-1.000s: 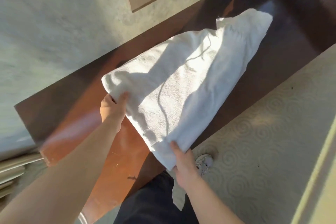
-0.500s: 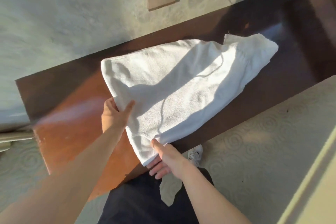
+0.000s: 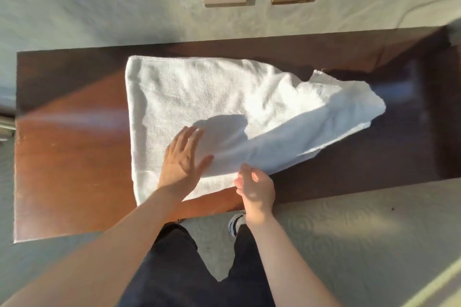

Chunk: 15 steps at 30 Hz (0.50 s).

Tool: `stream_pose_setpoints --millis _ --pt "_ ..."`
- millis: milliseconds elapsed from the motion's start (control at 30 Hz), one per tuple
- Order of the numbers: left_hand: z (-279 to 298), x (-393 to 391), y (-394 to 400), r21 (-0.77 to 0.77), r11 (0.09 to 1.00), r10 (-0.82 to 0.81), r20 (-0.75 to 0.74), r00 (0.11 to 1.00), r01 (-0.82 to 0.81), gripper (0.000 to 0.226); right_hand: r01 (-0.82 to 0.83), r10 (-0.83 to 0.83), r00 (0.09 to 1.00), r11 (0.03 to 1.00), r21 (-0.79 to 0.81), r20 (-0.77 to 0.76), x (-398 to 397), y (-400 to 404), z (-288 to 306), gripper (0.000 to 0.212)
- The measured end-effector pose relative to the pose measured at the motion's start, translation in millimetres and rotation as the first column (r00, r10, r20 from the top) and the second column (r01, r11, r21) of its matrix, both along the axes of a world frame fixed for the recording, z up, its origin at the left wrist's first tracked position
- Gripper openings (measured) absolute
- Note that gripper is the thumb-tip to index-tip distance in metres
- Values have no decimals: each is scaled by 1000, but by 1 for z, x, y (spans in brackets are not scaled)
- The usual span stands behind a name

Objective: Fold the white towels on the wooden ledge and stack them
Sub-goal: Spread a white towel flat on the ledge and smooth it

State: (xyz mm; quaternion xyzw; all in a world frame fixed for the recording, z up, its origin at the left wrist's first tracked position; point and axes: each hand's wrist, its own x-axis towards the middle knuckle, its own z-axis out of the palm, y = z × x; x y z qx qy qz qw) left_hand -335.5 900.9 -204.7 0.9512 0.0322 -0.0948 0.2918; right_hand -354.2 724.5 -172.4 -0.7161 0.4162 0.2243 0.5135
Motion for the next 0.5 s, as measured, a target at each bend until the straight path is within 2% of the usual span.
stream_pose_setpoints --millis 67,100,167,233,300,367,433,500 --pt "-14 10 -47 -83 987 -142 -44 989 138 55 10 3 996 987 -158 85 10 -29 0 31" --pt "-18 16 -68 -114 975 -191 -16 981 188 52 59 -33 992 976 -211 125 16 -45 1 24" --pt "-24 32 -104 -135 955 -260 39 965 262 49 227 -191 963 955 -192 191 28 -75 -5 20" --pt "-20 51 -130 -79 950 -300 45 953 302 51 458 -460 870 887 58 175 39 -93 -8 32" --pt "-10 69 -152 -12 959 -283 14 959 283 58 557 -607 793 762 331 61 50 -108 -8 39" --pt "-7 79 -163 22 955 -294 -39 955 295 59 515 -581 813 689 511 -36 57 -122 -6 31" --pt "-7 82 -166 30 947 -318 -75 945 321 57 440 -521 852 652 618 -56 56 -137 -10 24" --pt "-7 81 -159 18 940 -337 -75 938 340 59 394 -476 876 615 683 -77 55 -142 -14 31"
